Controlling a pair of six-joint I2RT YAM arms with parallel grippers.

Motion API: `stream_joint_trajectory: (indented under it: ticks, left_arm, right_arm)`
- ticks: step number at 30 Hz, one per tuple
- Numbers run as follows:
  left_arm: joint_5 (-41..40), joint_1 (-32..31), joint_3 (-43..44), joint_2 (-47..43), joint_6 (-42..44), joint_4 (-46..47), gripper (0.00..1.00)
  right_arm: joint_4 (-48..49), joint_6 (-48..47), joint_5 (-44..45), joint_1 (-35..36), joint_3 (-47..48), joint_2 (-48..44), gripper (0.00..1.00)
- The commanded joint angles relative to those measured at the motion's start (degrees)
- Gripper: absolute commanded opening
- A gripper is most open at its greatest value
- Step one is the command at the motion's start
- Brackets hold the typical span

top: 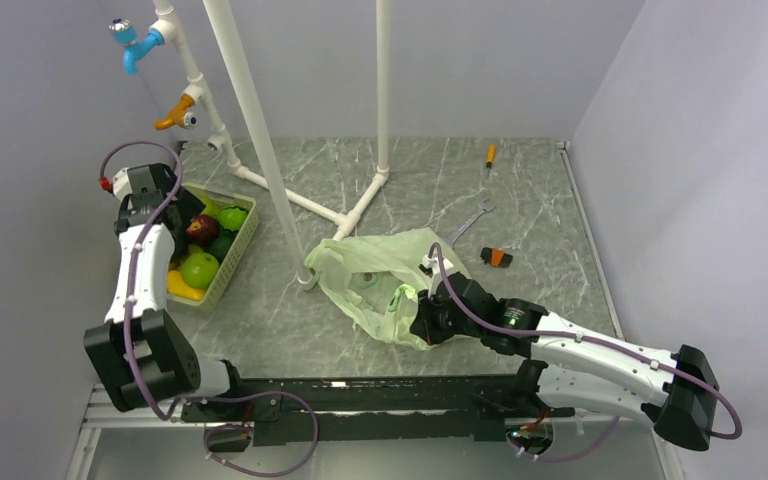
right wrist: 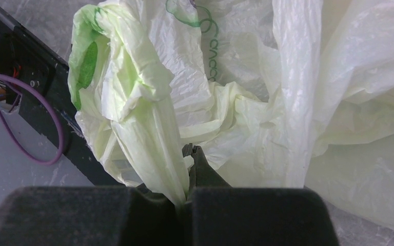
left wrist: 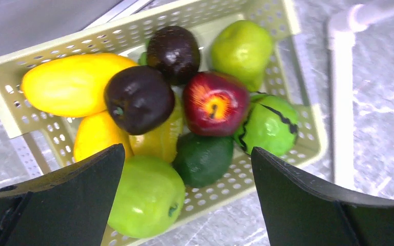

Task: Take the fake fruits out of the plastic bag
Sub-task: Place the fake fruit in the bin, then adjust the plastic bag at the center of the board.

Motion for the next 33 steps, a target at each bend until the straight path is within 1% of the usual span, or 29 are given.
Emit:
stream_joint_trajectory:
  ticks: [1, 3, 5, 6, 8, 12, 15, 18, 20, 21, 26, 29, 32, 33]
  left_arm:
    - [3.55, -2.77, -3.13, -6.65, 2.3, 4.68, 0.99]
    - [6.01, -5.06, -5.74, -10.14, 2.38, 5.16, 0.99]
    - [10.22, -6.33, -11.06, -15.38, 1.33, 6.83, 0.99]
    - [14.81, -6.4, -14.32, -18.31, 1.07, 8.18, 0.99]
    - [21.02, -6.51, -20.93, -24.4, 1.58, 9.56, 0.99]
    - [31.35, -6.72, -31.56, -36.33, 4.07, 10.0, 0.99]
    - [36.72, -7.99, -35.61, -42.27, 4.74, 7.8, 0.99]
    - [40.05, -13.7, -37.48, -45.34, 1.61, 8.59, 0.99]
    - [39.77, -17.7, -37.44, -46.29, -0.82, 8.98, 1.0]
    - [38.66, -21.43, -37.38, -46.84, -1.63, 9.11, 0.99]
    - [31.05, -34.23, -34.93, -46.66, -2.54, 7.16, 0.99]
    - [24.98, -43.98, -34.03, -44.49, -4.69, 7.22, 0.99]
    - [17.17, -54.04, -33.16, -43.03, -6.37, 7.79, 0.99]
    - [15.83, -56.78, -32.93, -42.56, -6.65, 8.09, 0.99]
  right_arm:
    - [2.28, -0.93, 0.21, 0.09, -0.21, -1.0, 0.0]
    - [2.23, -1.82, 0.57, 0.13, -0.1, -1.08, 0.0]
    - [2.07, -2.81, 1.17, 0.08, 0.52, -1.39, 0.0]
    - [2.2, -3.27, 1.38, 0.08, 0.54, -1.57, 0.0]
    - [3.7, -4.24, 1.51, 0.06, 0.24, -2.08, 0.0]
    - [8.29, -5.88, 0.46, 0.14, -1.3, -2.02, 0.0]
    - [12.44, -6.2, -0.48, 0.14, -3.05, -2.33, 0.0]
    - [15.69, -5.8, -1.11, 0.08, -5.12, -3.65, 0.0]
    - [15.93, -5.63, -0.63, 0.12, -5.75, -4.03, 0.0]
    - [15.83, -5.63, -0.23, 0.02, -6.11, -4.06, 0.0]
    - [11.73, -6.0, 1.92, 0.08, -4.73, -2.83, 0.0]
    - [10.61, -5.15, 2.44, 0.13, -4.86, -3.1, 0.0]
    - [10.85, -3.91, 2.48, 0.14, -6.14, -4.3, 0.0]
    - [10.96, -3.46, 2.48, 0.09, -6.51, -4.71, 0.0]
